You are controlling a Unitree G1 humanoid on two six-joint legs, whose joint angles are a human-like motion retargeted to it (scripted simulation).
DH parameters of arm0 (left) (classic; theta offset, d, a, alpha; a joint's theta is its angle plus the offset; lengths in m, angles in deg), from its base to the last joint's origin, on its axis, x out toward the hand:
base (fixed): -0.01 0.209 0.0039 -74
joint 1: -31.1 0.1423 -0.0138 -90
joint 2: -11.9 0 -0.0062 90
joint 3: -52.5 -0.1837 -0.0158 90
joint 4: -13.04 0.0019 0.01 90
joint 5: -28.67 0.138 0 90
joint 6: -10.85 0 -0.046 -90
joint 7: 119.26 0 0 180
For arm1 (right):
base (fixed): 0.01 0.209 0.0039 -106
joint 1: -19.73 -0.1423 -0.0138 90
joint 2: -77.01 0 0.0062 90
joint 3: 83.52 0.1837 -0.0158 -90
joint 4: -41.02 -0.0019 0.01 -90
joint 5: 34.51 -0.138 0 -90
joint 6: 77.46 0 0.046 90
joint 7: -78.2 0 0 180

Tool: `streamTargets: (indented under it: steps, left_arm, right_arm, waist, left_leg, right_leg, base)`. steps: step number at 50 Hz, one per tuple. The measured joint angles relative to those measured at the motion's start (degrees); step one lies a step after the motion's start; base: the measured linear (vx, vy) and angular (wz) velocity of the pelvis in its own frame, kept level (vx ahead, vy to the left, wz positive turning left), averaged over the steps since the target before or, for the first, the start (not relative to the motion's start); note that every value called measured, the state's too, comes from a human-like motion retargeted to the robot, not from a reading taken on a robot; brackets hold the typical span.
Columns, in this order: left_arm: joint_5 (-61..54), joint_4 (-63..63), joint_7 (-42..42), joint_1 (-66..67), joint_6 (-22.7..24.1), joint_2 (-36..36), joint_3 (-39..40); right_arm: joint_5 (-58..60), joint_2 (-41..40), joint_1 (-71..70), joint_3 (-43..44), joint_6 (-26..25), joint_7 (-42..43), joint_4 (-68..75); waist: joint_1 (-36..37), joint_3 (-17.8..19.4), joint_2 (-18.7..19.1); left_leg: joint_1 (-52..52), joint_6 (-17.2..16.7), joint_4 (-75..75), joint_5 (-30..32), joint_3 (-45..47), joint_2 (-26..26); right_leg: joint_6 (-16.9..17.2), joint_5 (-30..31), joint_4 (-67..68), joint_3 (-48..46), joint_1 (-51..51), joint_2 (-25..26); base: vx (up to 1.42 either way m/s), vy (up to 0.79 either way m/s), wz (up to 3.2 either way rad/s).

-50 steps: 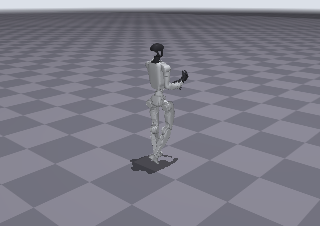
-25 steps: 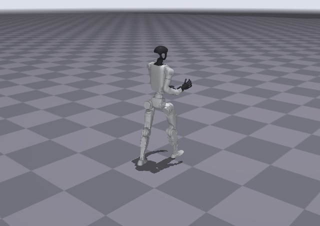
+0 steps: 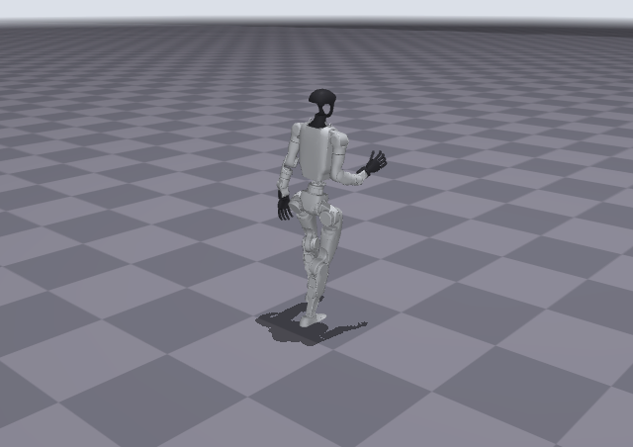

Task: Walk run

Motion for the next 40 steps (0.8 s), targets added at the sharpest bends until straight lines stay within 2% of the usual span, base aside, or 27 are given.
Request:
streamTargets:
  steps: [2,5,8,10,12,15,18,20,21,22,25,27,30,32,35,40]
  left_arm:
    - [0.1,1.5,-0.3,3.3,-1.1,-1.3,1.7]
    - [0.3,3.5,-0.6,7.8,-2.3,-3.3,4.6]
    - [1.0,4.4,-0.9,11.7,-3.4,-4.8,6.7]
    - [1.7,4.4,-1.0,13.7,-4.8,-5.5,7.4]
    - [3.0,4.4,-0.8,15.0,-6.3,-5.6,7.8]
    - [3.3,4.4,0.2,15.5,-7.8,-5.2,8.0]
    - [0.8,4.4,0.8,12.6,-7.8,-4.3,7.2]
    - [-1.6,4.4,0.5,9.3,-6.7,-3.8,6.3]
    - [-3.2,4.4,0.6,7.3,-6.0,-3.4,5.6]
    - [-4.9,4.3,1.0,5.1,-5.3,-2.9,4.8]
    - [-8.7,3.0,4.3,-2.3,-4.3,-0.8,1.9]
    - [-8.4,1.1,6.2,-7.3,-4.4,0.6,1.0]
    - [-8.2,-2.8,7.1,-14.2,-3.4,2.1,0.1]
    - [-9.3,-5.4,7.6,-18.7,-2.2,3.0,-0.6]
    - [-12.1,-8.6,9.5,-24.7,-0.6,4.7,-1.9]
    - [-14.6,-12.7,13.1,-31.4,0.6,7.3,-3.8]
  right_arm:
    - [0.4,0.0,0.1,0.4,0.0,0.2,-0.3]
    - [0.7,0.0,0.2,1.0,0.5,0.3,-0.2]
    - [0.7,-0.2,1.0,1.0,1.1,1.3,-0.1]
    - [0.6,-0.3,1.9,1.1,1.4,1.6,0.0]
    - [0.5,-0.8,3.2,1.7,1.6,1.6,0.1]
    - [0.7,-1.7,5.8,1.8,1.7,1.5,0.3]
    - [0.6,-2.5,7.4,1.0,1.3,1.5,0.5]
    - [0.3,-2.4,7.5,0.7,1.3,1.0,0.3]
    - [0.3,-2.2,7.0,0.6,1.4,0.5,0.4]
    - [0.2,-2.2,6.5,0.5,1.5,0.1,0.5]
    - [0.6,-2.6,5.2,0.6,1.3,0.4,0.6]
    - [0.7,-2.9,5.4,1.1,1.1,1.3,0.3]
    - [0.6,-3.4,6.0,1.4,1.1,1.7,-0.3]
    - [0.6,-3.4,6.3,1.4,1.0,1.7,-0.6]
    - [1.0,-3.3,6.3,1.3,0.8,1.8,-0.9]
    - [1.5,-4.0,6.4,1.8,0.6,2.1,-0.9]
  waist:
    - [1.4,0.2,-0.2]
    - [3.0,0.1,-0.9]
    - [4.5,0.4,-1.5]
    - [6.3,0.1,-1.9]
    - [8.5,-0.9,-2.6]
    - [9.1,-2.5,-4.0]
    - [8.4,-3.2,-3.1]
    - [7.2,-3.6,-0.8]
    - [6.4,-3.6,-0.9]
    - [6.0,-3.7,-0.5]
    - [5.7,-4.4,2.9]
    - [4.1,-4.3,4.1]
    - [1.2,-4.2,4.8]
    - [-0.7,-3.8,4.1]
    - [-2.5,-2.4,2.2]
    - [-4.8,0.0,0.8]
  left_leg:
    - [-1.1,1.2,-8.1,-2.5,1.1,-0.9]
    - [-2.4,0.2,-18.5,-6.4,1.1,-3.3]
    - [-1.2,-1.1,-20.2,-7.8,3.6,-3.3]
    - [0.1,0.0,-17.4,-7.9,7.1,-2.0]
    - [1.0,0.7,-16.7,-3.6,7.7,-2.1]
    - [1.7,1.9,-14.8,-1.5,0.7,-5.0]
    - [4.0,3.4,-12.5,-4.1,-0.1,-4.7]
    - [7.3,4.0,-13.0,-6.3,-0.2,-3.6]
    - [8.7,3.8,-13.0,-7.4,-1.0,-4.4]
    - [9.8,3.5,-13.0,-8.4,-1.5,-4.4]
    - [12.6,2.3,-13.7,-10.1,-1.8,-1.5]
    - [15.2,1.9,-14.6,-10.8,-2.6,-1.4]
    - [18.4,1.0,-15.4,-11.9,-4.0,-2.0]
    - [20.7,0.6,-15.9,-12.7,-4.5,-3.5]
    - [24.9,0.1,-16.3,-14.2,-4.9,-6.3]
    - [32.8,-1.8,-17.3,-16.1,-5.3,-7.9]
  right_leg:
    - [-0.3,-1.3,-0.1,0.3,1.7,0.6]
    - [-0.6,-2.7,0.3,0.0,3.7,0.6]
    - [-1.4,-3.3,1.9,0.3,6.1,1.0]
    - [-1.4,-2.1,3.0,0.7,7.6,1.2]
    - [0.1,1.2,4.3,0.6,8.7,0.8]
    - [4.1,10.4,7.7,-0.8,9.7,-0.9]
    - [8.4,24.8,15.6,0.4,7.7,-0.1]
    - [10.0,31.1,23.8,0.6,4.0,3.3]
    - [10.5,31.5,30.6,0.5,1.1,3.4]
    - [10.5,31.1,35.5,0.0,-1.4,3.7]
    - [7.3,23.1,40.6,-4.6,-7.3,3.3]
    - [7.7,18.1,41.4,-4.1,-11.4,4.3]
    - [11.1,10.2,37.0,-2.9,-16.3,3.4]
    - [15.6,8.9,30.4,-3.0,-18.2,0.3]
    - [18.7,8.7,20.0,-2.7,-20.2,-4.6]
    - [20.3,5.0,5.4,-1.7,-23.2,-9.8]
  base:
    - [0.68,-0.10,-0.48]
    - [0.81,-0.07,-0.40]
    - [0.81,-0.03,-0.44]
    - [0.81,0.01,-0.68]
    - [0.87,0.04,-0.60]
    - [1.09,0.07,-0.19]
    - [0.93,0.04,0.08]
    - [0.80,0.02,0.37]
    - [0.69,-0.01,0.21]
    - [0.71,-0.01,-0.18]
    - [0.73,0.01,-0.07]
    - [0.67,-0.03,0.83]
    - [0.64,-0.08,0.92]
    - [0.57,-0.08,0.78]
    - [0.70,-0.13,0.48]
    - [0.67,-0.17,0.41]
